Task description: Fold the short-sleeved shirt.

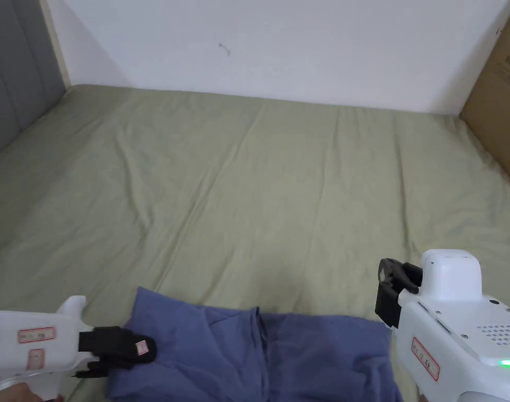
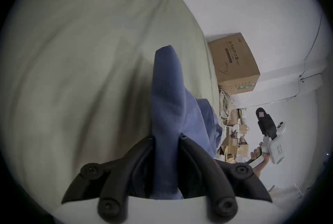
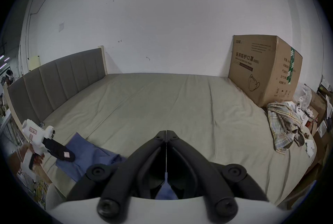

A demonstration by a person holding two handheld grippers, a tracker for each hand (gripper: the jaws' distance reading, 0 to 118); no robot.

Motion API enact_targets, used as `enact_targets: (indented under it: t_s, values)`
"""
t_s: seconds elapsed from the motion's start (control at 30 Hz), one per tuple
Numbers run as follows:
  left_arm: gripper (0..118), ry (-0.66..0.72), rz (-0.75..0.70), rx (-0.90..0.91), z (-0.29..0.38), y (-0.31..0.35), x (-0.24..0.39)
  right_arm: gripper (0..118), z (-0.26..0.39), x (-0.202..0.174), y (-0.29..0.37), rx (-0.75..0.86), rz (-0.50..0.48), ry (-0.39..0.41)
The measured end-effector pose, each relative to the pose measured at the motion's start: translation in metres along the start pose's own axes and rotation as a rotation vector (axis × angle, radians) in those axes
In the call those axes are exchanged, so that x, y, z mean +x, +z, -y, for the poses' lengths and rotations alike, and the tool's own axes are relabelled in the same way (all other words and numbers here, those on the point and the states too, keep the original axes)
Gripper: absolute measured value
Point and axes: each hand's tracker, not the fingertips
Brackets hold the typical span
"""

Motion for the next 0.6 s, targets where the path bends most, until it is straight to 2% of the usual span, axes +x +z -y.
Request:
enact_targets:
  t_s: [0.23, 0.53, 0.6]
  values:
    - [13, -0.014, -0.113, 0.041, 0.002, 0.027, 0.026, 1, 0.008, 0.006, 0.001, -0.019, -0.005, -0.01]
    - [13, -0.138, -0.138, 0.058, 0.007, 0.01, 0.172, 1, 0.012, 0.037, 0.014, 0.006, 0.013, -0.072]
    - [13, -0.249, -0.151, 0.049, 0.012, -0.012, 0.202, 1, 0.014, 0.047, 0.017, 0.012, 0.029, -0.091]
